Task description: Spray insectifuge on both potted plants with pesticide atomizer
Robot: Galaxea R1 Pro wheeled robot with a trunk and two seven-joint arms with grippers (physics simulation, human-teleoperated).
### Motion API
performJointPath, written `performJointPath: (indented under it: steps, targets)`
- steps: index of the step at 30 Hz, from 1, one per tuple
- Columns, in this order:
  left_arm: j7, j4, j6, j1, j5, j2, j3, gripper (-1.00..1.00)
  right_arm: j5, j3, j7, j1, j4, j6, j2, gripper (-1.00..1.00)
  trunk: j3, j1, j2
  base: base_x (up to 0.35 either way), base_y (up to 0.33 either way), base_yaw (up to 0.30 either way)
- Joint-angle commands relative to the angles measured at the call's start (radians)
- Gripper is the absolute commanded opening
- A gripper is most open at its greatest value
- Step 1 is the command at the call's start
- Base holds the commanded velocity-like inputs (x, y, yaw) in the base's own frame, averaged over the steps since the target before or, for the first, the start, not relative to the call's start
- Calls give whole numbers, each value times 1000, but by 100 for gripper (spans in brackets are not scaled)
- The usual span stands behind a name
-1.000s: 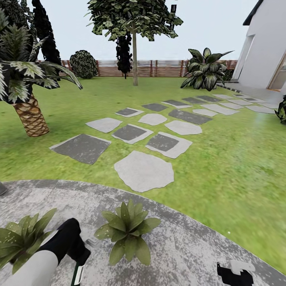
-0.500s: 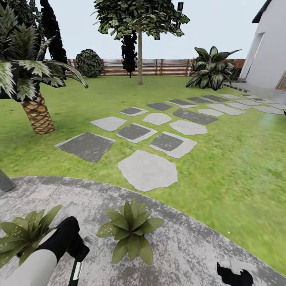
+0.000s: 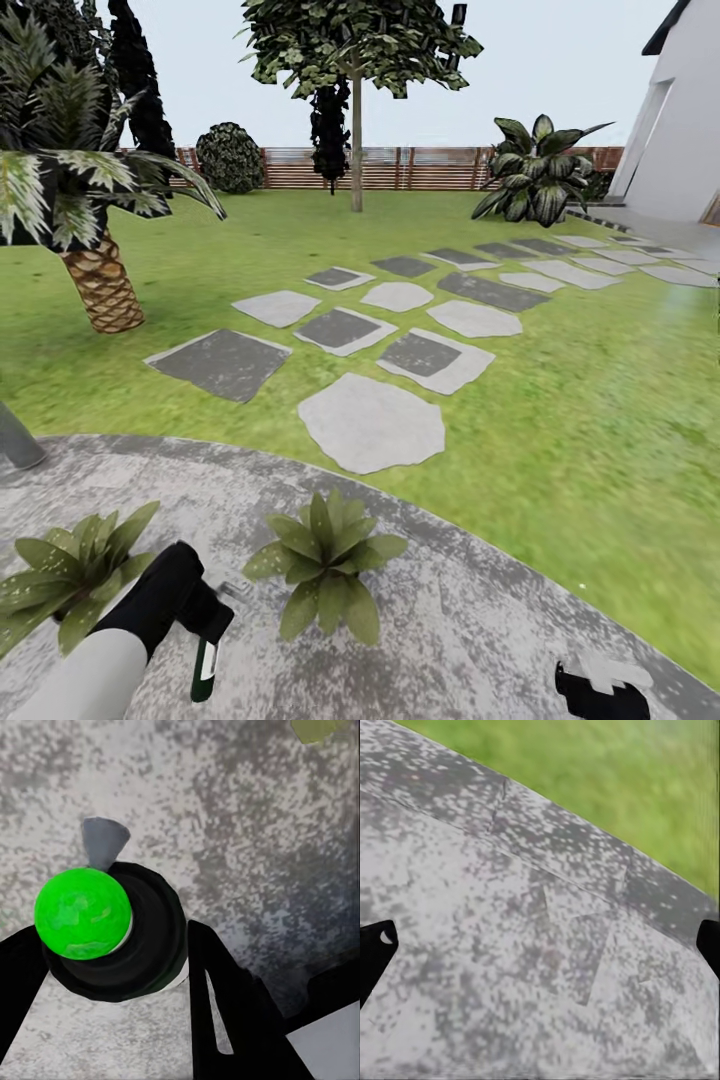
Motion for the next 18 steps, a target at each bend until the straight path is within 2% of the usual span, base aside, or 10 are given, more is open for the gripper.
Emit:
performJointPath:
  steps: [1, 6, 9, 14, 18]
  targets:
    - [-9, -5, 3, 0, -8, -1, 6, -100, 11, -7, -5, -1, 2, -5, 1, 100, -1, -1, 0, -287, -126, 0]
    - [-9, -9, 6, 0, -8, 0, 31, -100, 6, -7, -9, -1, 2, -5, 9, 100, -1, -1, 0, -274, -158, 15]
    - [-9, -8, 6, 0, -8, -1, 43, -100, 6, -7, -10, -1, 2, -5, 11, 100, -2, -1, 0, -129, -264, 188]
    - [-8, -2, 6, 0, -7, -11, 45, -100, 6, -7, -10, -1, 2, -5, 12, 100, -4, -1, 0, 50, -305, 238]
    - [8, 2, 4, 0, -9, -28, 44, -100, 5, -8, -10, -1, 1, -5, 10, 100, -5, -1, 0, 135, -308, 51]
